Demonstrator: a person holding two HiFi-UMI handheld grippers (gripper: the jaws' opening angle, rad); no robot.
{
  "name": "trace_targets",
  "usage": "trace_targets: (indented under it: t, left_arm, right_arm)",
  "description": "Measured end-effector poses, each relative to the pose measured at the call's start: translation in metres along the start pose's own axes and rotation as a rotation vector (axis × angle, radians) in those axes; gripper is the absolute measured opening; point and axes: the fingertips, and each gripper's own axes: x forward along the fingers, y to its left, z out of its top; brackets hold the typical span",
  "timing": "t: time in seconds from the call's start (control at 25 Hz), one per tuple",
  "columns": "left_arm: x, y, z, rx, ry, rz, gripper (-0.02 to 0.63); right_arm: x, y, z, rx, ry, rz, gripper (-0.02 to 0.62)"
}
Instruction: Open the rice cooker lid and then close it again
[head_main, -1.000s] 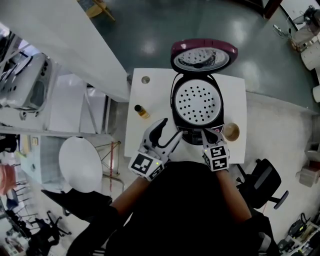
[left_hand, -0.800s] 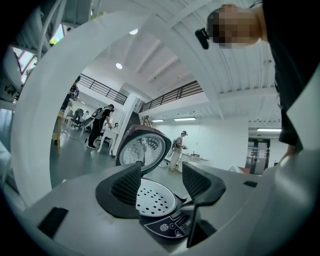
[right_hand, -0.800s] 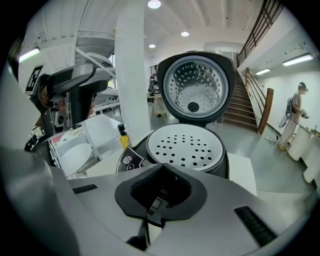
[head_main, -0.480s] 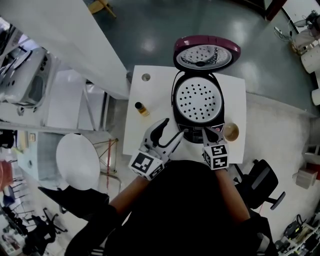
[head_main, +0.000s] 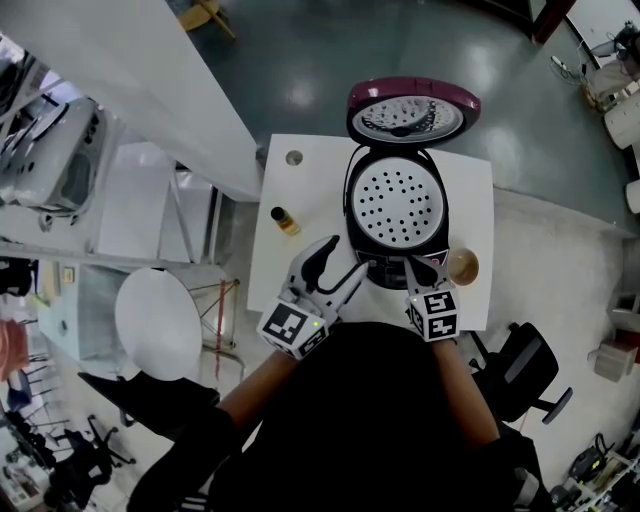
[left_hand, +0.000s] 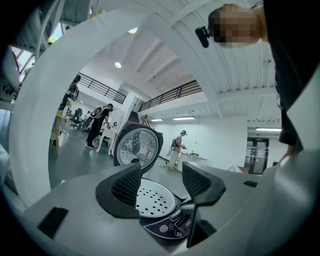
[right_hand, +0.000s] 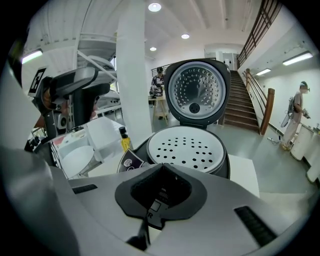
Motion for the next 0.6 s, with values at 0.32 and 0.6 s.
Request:
trace_targets:
  t: [0.32, 0.6]
  left_arm:
    - [0.012, 0.004, 0.017, 0.022, -0.009, 0.022, 0.239]
    - [0.03, 0.011, 0.048, 0.049, -0.044, 0.039, 0.239]
  right_arm:
    - [-0.014, -0.005, 0.015, 0.037, -0.078, 0.013, 0.0]
    - [-0.043, -0.014, 0.048, 0.123, -0.169, 0.064, 0.0]
